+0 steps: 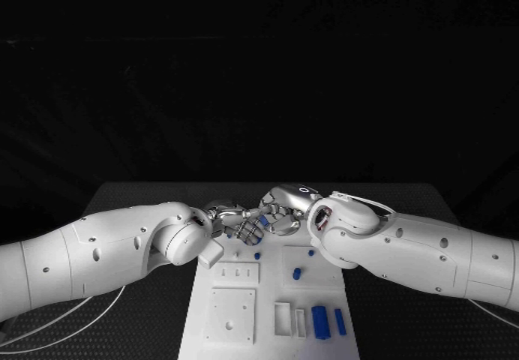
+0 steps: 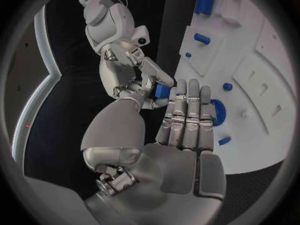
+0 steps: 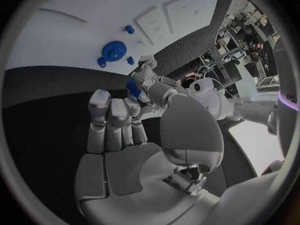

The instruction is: Assemble the parts on the task board

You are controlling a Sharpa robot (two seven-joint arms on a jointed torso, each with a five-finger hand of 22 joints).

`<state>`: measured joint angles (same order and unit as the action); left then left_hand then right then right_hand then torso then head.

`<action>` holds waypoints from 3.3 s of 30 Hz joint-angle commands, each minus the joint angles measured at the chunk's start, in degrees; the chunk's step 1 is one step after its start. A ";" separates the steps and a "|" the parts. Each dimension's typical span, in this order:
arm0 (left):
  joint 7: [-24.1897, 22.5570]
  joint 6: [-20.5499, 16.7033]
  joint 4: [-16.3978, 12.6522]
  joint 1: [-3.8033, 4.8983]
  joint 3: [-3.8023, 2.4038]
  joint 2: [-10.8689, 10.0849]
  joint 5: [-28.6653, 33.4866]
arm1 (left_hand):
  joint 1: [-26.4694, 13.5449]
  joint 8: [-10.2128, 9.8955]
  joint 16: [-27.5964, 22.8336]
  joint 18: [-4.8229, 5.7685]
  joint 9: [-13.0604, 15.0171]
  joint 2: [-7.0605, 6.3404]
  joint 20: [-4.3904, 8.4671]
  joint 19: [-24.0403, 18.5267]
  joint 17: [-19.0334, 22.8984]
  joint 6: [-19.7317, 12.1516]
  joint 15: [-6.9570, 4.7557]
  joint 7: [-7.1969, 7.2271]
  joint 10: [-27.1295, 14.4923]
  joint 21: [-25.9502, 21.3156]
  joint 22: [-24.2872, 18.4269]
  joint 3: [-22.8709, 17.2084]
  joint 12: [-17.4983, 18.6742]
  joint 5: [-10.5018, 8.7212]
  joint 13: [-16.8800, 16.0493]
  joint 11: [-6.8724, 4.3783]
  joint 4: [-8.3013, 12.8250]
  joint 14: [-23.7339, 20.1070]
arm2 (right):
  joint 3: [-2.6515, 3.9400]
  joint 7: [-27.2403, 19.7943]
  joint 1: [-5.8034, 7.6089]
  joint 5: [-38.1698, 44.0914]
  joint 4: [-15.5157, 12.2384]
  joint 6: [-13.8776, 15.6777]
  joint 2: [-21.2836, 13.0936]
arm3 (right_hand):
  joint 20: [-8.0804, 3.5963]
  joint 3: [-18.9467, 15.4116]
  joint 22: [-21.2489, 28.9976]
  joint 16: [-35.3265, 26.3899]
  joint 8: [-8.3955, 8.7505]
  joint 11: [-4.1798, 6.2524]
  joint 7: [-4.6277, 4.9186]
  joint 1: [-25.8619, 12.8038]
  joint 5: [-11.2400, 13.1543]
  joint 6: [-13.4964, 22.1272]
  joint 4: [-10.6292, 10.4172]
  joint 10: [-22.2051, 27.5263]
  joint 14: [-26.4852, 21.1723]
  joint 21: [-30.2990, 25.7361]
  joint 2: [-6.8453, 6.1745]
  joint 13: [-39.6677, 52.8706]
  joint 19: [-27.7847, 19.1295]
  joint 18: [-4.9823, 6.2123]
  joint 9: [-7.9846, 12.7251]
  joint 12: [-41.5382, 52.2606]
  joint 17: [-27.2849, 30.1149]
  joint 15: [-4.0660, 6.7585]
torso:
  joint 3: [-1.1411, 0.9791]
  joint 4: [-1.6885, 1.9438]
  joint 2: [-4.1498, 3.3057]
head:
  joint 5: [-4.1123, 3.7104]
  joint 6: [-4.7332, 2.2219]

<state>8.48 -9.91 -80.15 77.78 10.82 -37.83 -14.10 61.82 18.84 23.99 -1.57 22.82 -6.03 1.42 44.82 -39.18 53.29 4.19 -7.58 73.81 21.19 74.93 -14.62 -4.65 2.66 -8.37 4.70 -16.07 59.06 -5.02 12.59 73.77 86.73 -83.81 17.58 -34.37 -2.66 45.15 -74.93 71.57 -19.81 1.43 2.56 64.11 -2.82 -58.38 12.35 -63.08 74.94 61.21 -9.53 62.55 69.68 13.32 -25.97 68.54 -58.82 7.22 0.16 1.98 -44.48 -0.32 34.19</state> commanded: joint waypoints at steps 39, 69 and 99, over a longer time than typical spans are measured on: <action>3.54 -1.19 0.25 0.09 -0.10 0.55 -1.68 | 9.76 1.78 2.20 0.12 1.01 -1.81 1.01 -0.78 -1.21 3.80 -1.01 1.32 3.18 1.35 1.06 0.82 -2.34 8.00 -1.80 -1.78 0.58 1.19 | -0.11 0.49 -0.53 1.92 -0.89 -1.21 0.51 | -0.12 0.63 -0.51 -0.22 -0.87 0.17 2.14 0.30 0.01 -2.86 0.03 -0.49 0.12 0.27 0.39 0.03 0.28 1.68 -0.63 0.05 0.06 0.32 | 0.00 -0.02 0.03 | -0.02 0.60; 3.50 -1.73 -0.20 0.08 -0.10 0.18 -1.18 | 2.96 2.55 6.40 1.57 4.87 8.38 1.49 -1.40 -1.30 7.66 -1.85 3.25 4.85 0.75 1.08 -5.34 -6.98 14.55 -5.06 -3.09 21.91 1.42 | -0.24 1.26 -0.91 2.09 -0.22 -1.85 0.60 | -0.12 0.90 -0.50 -0.24 -0.89 0.19 2.12 0.29 -0.01 -2.94 0.02 -0.56 0.14 0.26 0.19 0.05 0.31 1.68 -0.62 0.06 0.07 0.33 | 0.06 0.01 0.00 | -0.12 0.84; 3.77 -3.18 -0.38 0.07 -0.10 0.07 -3.76 | -14.99 3.32 13.86 1.57 14.64 7.47 2.72 -1.47 -1.34 10.12 -3.64 4.38 5.14 7.05 1.44 -30.00 -12.69 11.94 -11.43 -4.72 32.68 2.81 | -0.25 1.44 -1.51 1.09 -0.65 -2.11 0.19 | -0.08 1.13 -0.48 -0.29 -0.87 0.19 2.12 0.15 -0.07 -2.99 -0.14 -0.62 0.15 0.23 0.03 0.05 0.33 1.68 -0.59 0.04 0.10 0.32 | -0.03 -0.04 0.03 | -0.06 1.12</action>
<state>12.77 -11.66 -80.58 77.67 10.89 -37.67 -15.82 46.22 21.82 37.68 -0.87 37.14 1.54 3.70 43.40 -40.43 59.94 0.91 -6.08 78.97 27.99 74.91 -44.42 -17.15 14.84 -19.69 0.25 16.64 61.94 -5.12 14.19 72.54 88.02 -84.33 16.65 -34.03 -2.55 45.96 -74.94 71.57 -19.83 1.63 2.49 64.38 -2.64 -58.45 12.17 -63.29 75.13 61.21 -9.79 62.56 69.77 13.34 -25.90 68.54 -58.81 7.25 0.13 1.96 -44.46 -0.36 35.32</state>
